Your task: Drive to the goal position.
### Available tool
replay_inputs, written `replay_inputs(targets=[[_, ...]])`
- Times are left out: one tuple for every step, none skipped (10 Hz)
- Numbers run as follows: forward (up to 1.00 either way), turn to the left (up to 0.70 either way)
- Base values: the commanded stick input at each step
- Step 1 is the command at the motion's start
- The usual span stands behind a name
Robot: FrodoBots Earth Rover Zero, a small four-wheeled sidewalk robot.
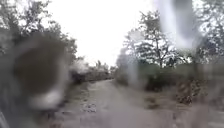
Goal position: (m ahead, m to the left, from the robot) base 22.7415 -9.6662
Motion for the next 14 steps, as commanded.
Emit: replay_inputs(targets=[[0.70,0.04],[0.70,0.14],[0.70,0.14],[0.70,0.14],[0.70,0.14],[0.70,0.00],[0.70,0.07],[0.70,0.14],[0.70,0.14],[0.70,0.14],[0.70,0.12],[0.70,0.00],[0.70,0.00],[0.70,0.00]])
